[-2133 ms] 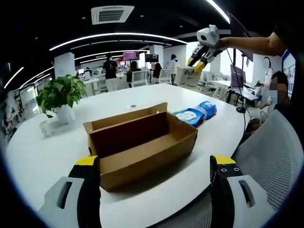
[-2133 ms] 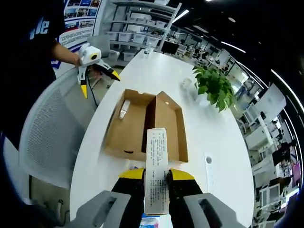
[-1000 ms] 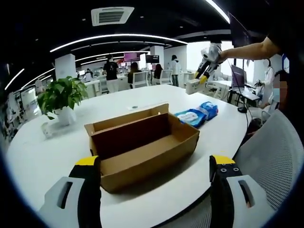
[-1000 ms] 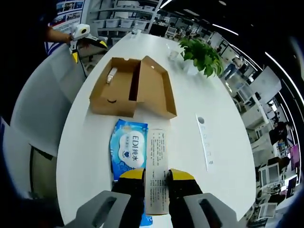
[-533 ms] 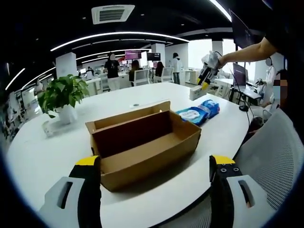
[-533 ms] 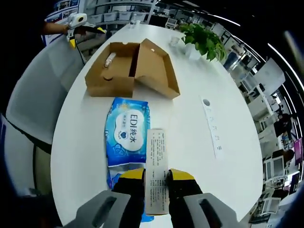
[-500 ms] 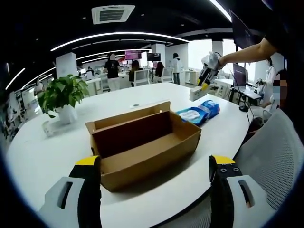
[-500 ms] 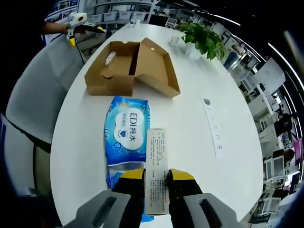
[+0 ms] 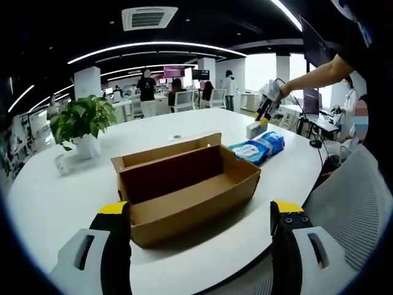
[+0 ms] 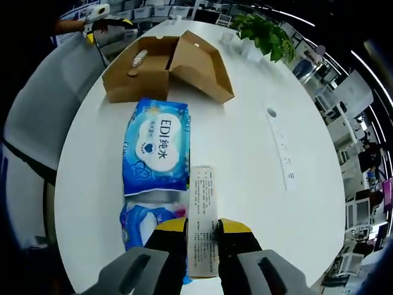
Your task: Operate the shoe box by opening the lid, removing the specified soft item, and placing it in the target area until the item is outside and the box remains undamaged.
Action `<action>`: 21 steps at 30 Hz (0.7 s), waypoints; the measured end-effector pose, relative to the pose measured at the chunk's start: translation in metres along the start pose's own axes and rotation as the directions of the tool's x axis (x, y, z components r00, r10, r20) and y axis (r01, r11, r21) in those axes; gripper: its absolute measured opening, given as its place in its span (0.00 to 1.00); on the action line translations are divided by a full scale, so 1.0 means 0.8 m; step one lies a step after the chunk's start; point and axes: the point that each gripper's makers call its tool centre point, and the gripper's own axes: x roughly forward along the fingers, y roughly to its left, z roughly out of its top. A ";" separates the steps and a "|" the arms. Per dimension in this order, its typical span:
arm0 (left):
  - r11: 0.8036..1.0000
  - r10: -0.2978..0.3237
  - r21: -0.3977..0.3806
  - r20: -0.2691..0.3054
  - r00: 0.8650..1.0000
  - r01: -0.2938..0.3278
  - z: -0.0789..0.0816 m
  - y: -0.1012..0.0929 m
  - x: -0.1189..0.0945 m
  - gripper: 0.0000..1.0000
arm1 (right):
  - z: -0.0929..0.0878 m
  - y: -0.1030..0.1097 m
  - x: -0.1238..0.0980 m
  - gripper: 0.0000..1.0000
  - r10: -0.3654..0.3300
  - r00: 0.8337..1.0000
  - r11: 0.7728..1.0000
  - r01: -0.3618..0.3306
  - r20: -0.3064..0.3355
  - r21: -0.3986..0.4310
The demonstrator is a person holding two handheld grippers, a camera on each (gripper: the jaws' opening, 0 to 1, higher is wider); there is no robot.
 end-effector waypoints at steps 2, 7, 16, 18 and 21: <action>1.000 0.003 -0.002 -0.004 1.000 -0.003 -0.001 0.002 0.000 0.98 | -0.005 -0.004 0.006 0.15 0.001 1.000 1.000 -0.001 -0.007 -0.002; 1.000 0.008 -0.003 -0.012 1.000 -0.008 -0.001 0.000 0.001 0.97 | -0.013 -0.002 0.015 0.15 0.010 1.000 1.000 -0.010 -0.024 -0.003; 1.000 0.010 -0.004 -0.026 1.000 -0.010 -0.002 -0.003 0.002 0.97 | -0.043 0.001 0.031 0.15 0.033 0.995 0.999 -0.036 -0.095 -0.033; 1.000 0.010 -0.004 -0.029 1.000 -0.010 -0.002 -0.003 0.002 0.97 | -0.050 0.003 0.033 0.15 0.037 0.993 0.998 -0.041 -0.111 -0.038; 1.000 0.013 -0.005 -0.032 0.999 -0.013 -0.003 -0.002 0.002 0.97 | -0.057 0.004 0.034 0.15 0.042 0.991 0.998 -0.048 -0.124 -0.041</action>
